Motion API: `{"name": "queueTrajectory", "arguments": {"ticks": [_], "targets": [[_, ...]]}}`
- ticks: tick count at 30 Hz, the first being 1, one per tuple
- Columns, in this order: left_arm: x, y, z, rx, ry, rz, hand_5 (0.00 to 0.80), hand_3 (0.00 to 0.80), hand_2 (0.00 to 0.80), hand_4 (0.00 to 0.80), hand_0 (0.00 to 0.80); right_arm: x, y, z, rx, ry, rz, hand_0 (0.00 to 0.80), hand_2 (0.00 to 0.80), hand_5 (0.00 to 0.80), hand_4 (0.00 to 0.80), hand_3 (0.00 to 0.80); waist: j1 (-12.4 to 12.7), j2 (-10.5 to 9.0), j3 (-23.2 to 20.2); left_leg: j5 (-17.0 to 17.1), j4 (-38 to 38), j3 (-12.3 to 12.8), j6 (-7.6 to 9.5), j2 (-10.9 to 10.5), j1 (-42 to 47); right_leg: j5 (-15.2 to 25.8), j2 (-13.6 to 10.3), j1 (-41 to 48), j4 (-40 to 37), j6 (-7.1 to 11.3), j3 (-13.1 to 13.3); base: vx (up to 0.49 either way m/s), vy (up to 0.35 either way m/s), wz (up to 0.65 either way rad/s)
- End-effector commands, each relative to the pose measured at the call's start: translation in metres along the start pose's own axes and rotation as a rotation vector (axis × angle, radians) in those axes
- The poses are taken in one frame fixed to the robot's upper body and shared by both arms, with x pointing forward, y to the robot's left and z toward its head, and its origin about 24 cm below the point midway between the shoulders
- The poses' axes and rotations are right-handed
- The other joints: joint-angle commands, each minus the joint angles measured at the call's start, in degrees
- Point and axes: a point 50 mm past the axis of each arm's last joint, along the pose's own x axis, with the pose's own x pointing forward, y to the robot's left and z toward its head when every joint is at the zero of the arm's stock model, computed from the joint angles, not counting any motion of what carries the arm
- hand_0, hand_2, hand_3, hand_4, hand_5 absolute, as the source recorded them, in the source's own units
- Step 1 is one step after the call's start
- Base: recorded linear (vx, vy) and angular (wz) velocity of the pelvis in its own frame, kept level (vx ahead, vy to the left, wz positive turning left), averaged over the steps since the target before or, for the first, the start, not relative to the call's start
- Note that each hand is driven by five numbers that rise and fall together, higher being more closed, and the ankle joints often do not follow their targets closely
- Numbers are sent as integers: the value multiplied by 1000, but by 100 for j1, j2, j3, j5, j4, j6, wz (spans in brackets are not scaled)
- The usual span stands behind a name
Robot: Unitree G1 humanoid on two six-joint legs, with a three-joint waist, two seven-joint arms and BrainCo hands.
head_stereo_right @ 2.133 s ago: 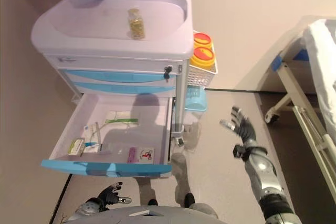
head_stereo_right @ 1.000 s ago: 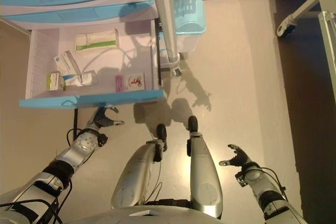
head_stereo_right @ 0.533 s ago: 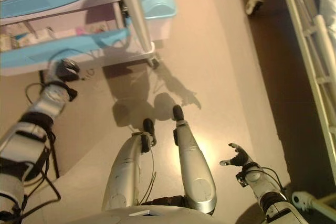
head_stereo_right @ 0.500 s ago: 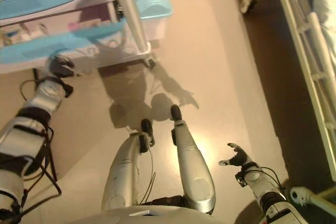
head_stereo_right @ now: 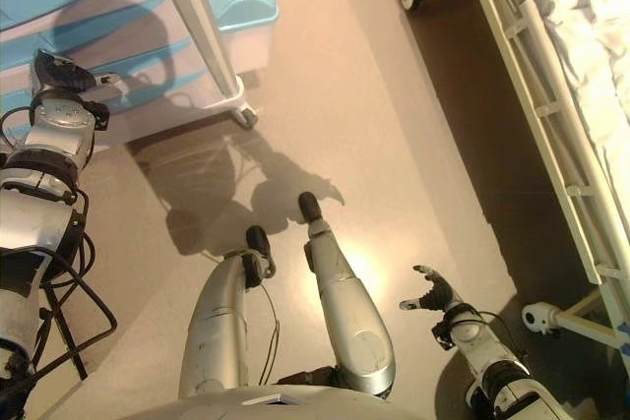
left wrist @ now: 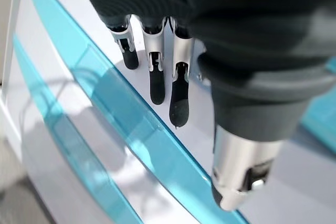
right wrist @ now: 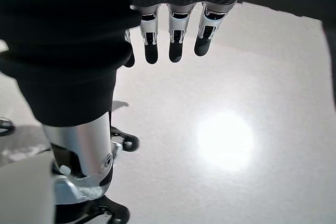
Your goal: Open the drawer and pick up the medicine
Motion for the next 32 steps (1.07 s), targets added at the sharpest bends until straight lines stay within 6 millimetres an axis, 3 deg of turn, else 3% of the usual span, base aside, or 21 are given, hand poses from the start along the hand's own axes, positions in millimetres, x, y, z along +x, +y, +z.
{"name": "queueTrajectory", "arguments": {"ticks": [1,5,9,14,18,21,24,27,31,32], "targets": [[0,14,5,-201,-120,-112,0,0,0,0,0,-12,12,-19,-39,32,21,0,0,0,0,0,-10,227,-375,-543,-679,139,96,-249,781,-114,-120,456,-200,34,173,-68,-154,2],[-32,-31,-51,-363,-53,-413,0,0,0,0,0,-11,19,-15,-31,34,12,0,0,0,0,0,302,429,-597,-347,-1256,-7,55,-425,1358,-184,-379,1038,-511,68,-14,54,-105,8],[-71,-56,-114,-383,94,-528,0,0,0,0,0,-11,24,-16,-11,60,13,0,0,0,0,0,614,561,-942,-98,-1900,-212,-62,-529,1904,-296,-546,1623,-813,58,-267,52,-113,31],[-163,-90,-213,-396,433,-639,0,0,0,0,0,-16,41,-28,-2,124,55,0,0,0,0,0,1039,740,-1578,288,-2860,-649,-285,-488,2729,-510,-582,2559,-1260,-36,-769,66,-130,41],[-233,-95,-267,-331,688,-634,0,0,0,0,0,-17,50,-36,16,183,100,0,0,0,0,0,1277,785,-1981,496,-3271,-917,-430,-396,3108,-599,-535,3009,-1492,-141,-1083,9,-125,56],[-275,-95,-292,-279,848,-691,0,0,0,0,0,-17,57,-38,50,206,121,0,0,0,0,0,1410,775,-2125,634,-3540,-996,-513,-335,3312,-621,-499,3297,-1707,-205,-1289,-48,-92,40],[-315,-100,-304,-268,986,-783,0,0,0,0,0,-17,58,-42,112,235,105,0,0,0,0,0,1538,770,-2220,717,-3678,-1044,-578,-304,3395,-596,-469,3521,-1944,-250,-1477,-58,-60,47],[-344,-98,-314,-273,1134,-748,0,0,0,0,0,-17,59,-46,150,279,93,0,0,0,0,0,1630,744,-2281,724,-3706,-1067,-619,-303,3463,-558,-459,3683,-2124,-270,-1607,-50,-21,40],[-349,-103,-312,-158,1039,-824,0,0,0,0,0,-18,65,-48,136,310,111,0,0,0,0,0,1678,682,-2335,702,-3674,-1026,-634,-291,3489,-529,-483,3743,-2172,-269,-1693,-16,-31,8],[-345,-120,-299,-181,953,-835,0,0,0,0,0,-19,73,-48,145,323,121,0,0,0,0,0,1706,625,-2385,654,-3690,-994,-609,-288,3545,-507,-501,3787,-2205,-235,-1716,-10,-42,3]]}}
